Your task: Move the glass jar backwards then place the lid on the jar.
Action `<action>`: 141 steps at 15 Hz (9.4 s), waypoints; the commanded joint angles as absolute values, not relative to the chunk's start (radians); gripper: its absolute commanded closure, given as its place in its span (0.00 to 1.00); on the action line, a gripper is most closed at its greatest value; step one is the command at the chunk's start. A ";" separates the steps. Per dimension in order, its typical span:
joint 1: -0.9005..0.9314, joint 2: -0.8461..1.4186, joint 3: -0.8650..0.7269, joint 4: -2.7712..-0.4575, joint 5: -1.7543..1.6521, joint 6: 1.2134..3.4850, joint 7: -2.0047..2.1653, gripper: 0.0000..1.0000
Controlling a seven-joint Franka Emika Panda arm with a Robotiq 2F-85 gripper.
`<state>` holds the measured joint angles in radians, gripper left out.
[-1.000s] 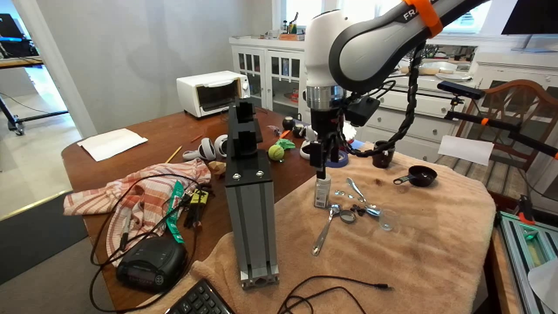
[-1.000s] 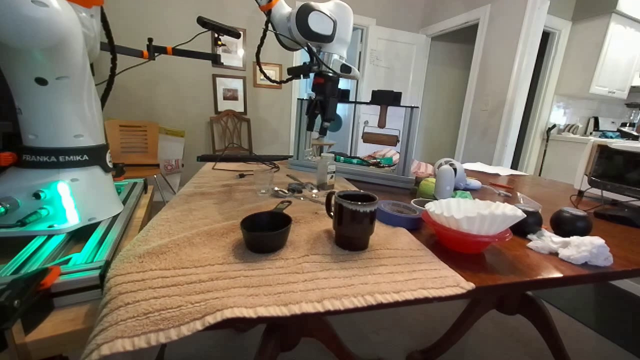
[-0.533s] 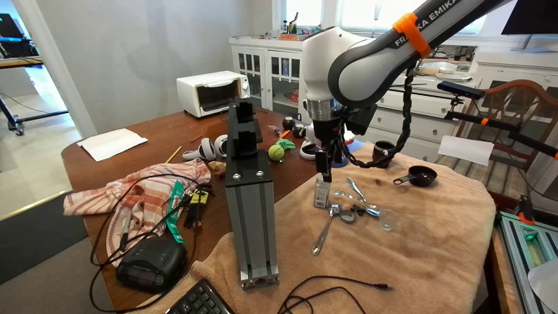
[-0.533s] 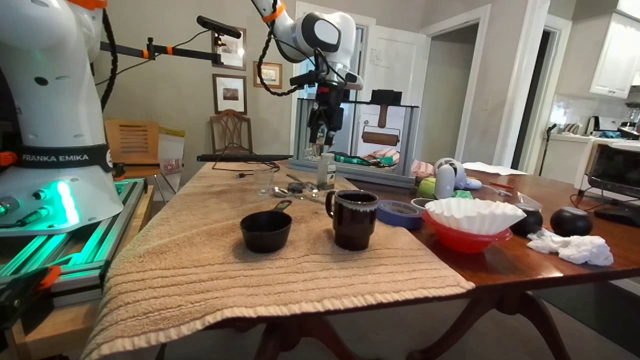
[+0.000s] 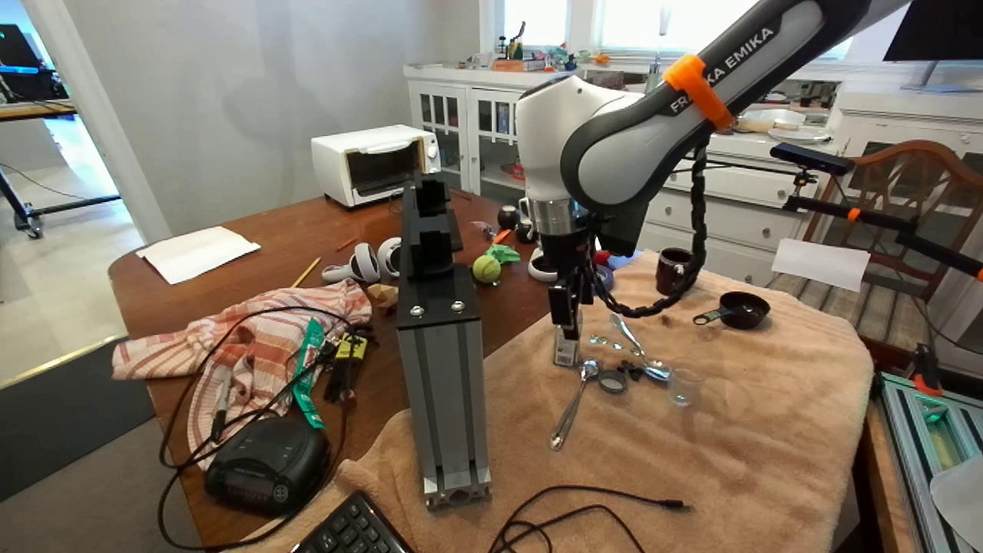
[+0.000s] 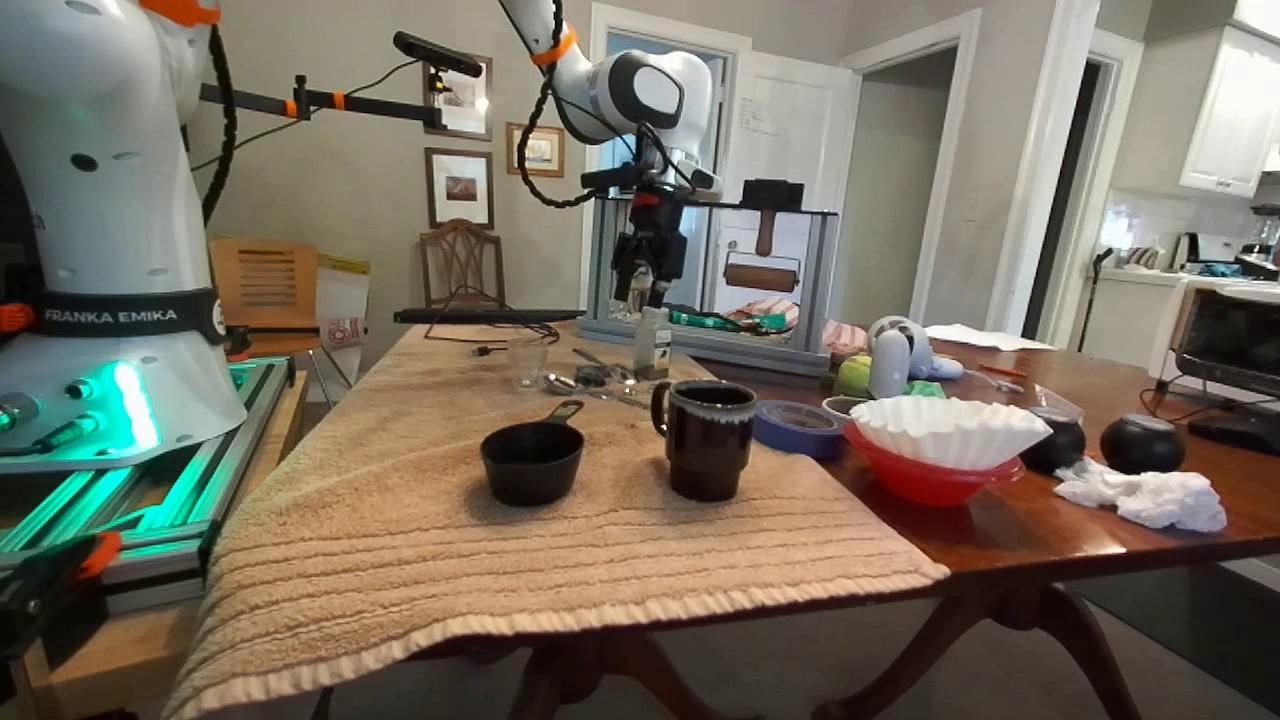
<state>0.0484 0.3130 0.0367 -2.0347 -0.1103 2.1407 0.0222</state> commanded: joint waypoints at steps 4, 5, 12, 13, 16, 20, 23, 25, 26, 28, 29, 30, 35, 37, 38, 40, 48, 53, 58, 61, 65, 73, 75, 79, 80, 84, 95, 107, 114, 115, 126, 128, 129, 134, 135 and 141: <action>0.028 0.424 0.027 -1.941 -0.096 2.145 -0.052 0.00; 0.021 0.435 0.024 -1.934 -0.093 2.140 -0.058 0.00; -0.016 0.497 0.025 -1.891 -0.055 2.125 -0.091 0.00; -0.017 0.501 0.029 -1.888 -0.046 2.124 -0.098 0.01; -0.014 0.507 0.040 -1.883 -0.026 2.125 -0.110 0.20; -0.010 0.502 0.046 -1.889 -0.020 2.127 -0.108 0.54; -0.008 0.500 0.044 -1.890 -0.025 2.127 -0.101 0.75; -0.001 0.494 0.037 -1.881 -0.029 2.104 -0.071 0.75; 0.001 0.489 0.034 -1.877 -0.028 2.095 -0.056 0.75; 0.006 0.485 0.021 -1.841 -0.032 2.068 -0.006 0.75; 0.004 0.496 0.014 -1.796 -0.028 2.028 0.014 0.75; 0.004 0.503 0.008 -1.759 -0.026 2.000 0.039 0.75; -0.012 0.597 -0.030 -1.502 -0.003 1.845 0.166 0.75; -0.031 0.655 -0.027 -1.401 0.038 1.762 0.160 0.75; -0.015 0.562 -0.034 -1.533 0.002 1.844 0.144 0.50; -0.026 0.609 -0.034 -1.465 0.022 1.803 0.144 0.50; -0.041 0.753 -0.055 -1.324 0.048 1.782 0.209 0.75; -0.080 0.865 -0.048 -1.194 0.079 1.740 0.175 0.75; -0.117 0.943 -0.052 -1.087 0.095 1.689 0.180 0.75; -0.132 0.985 -0.045 -1.020 0.102 1.646 0.174 0.75; -0.136 1.034 -0.037 -0.937 0.106 1.591 0.165 0.75; -0.138 1.032 -0.027 -0.870 0.100 1.564 0.166 0.05; -0.139 1.018 -0.028 -0.860 0.099 1.550 0.166 0.00; -0.123 0.918 -0.034 -0.915 0.071 1.533 0.128 0.00; -0.119 0.894 -0.035 -0.928 0.061 1.536 0.106 0.00; -0.095 0.683 -0.027 -1.124 -0.004 1.578 -0.106 0.00; -0.093 0.315 0.041 -1.590 0.065 1.653 -0.373 0.00; -0.082 0.276 0.033 -1.701 0.071 1.692 -0.380 0.00; -0.089 0.089 0.038 -2.065 0.199 1.933 -0.425 0.00; -0.089 0.058 0.032 -2.120 0.214 1.956 -0.421 0.00; 0.020 -0.015 0.065 -2.448 0.085 2.238 -0.072 0.00; 0.033 0.006 0.068 -2.443 -0.011 2.242 0.041 0.00; 0.035 0.025 0.067 -2.432 -0.059 2.236 0.092 0.00; 0.055 0.112 0.071 -2.359 -0.111 2.213 0.151 0.00; 0.058 0.133 0.073 -2.345 -0.095 2.218 0.125 0.00; 0.059 0.250 0.064 -2.259 -0.077 2.207 0.086 0.00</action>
